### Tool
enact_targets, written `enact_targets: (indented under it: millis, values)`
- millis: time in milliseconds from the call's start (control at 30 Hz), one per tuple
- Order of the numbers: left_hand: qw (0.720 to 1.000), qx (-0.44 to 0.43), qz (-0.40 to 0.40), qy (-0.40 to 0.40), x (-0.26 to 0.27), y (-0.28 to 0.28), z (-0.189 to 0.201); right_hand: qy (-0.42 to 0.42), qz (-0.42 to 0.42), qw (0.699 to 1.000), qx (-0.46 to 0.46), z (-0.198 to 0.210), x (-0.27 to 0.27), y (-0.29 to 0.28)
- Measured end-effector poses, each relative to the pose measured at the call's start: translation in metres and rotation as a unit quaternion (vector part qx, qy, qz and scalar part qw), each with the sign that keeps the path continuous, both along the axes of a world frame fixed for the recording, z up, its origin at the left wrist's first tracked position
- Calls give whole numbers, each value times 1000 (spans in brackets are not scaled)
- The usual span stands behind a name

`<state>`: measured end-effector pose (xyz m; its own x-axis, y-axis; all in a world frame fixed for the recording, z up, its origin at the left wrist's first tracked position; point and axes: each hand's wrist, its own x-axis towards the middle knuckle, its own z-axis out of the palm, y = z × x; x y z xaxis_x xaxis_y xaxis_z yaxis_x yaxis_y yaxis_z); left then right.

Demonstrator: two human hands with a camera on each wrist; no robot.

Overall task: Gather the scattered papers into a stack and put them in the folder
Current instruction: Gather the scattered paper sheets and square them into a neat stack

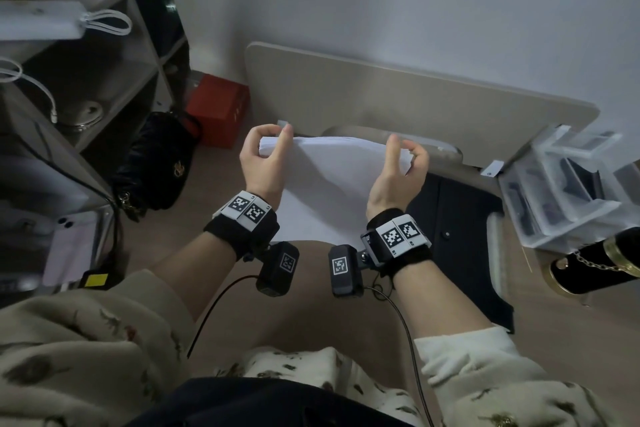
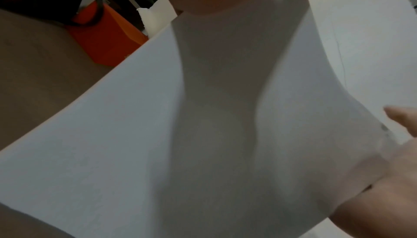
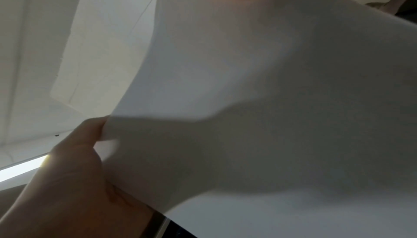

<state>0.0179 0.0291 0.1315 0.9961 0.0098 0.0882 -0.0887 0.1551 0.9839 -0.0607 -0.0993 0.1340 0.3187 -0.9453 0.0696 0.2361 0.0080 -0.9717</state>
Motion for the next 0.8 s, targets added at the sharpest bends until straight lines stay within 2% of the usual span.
enact_targets:
  millis: [67,533,800]
  values:
    - [1000,1,1,-2,0,1,0,15,-8,1000,-10,-1,0,-1]
    - [1000,-5,-1,0,1,2,1,-16,-18,1000,16,-11,-2,-13]
    - [999,8,-20,-26,-4,7,-2,15,49,999,-1,-18,-7,-21]
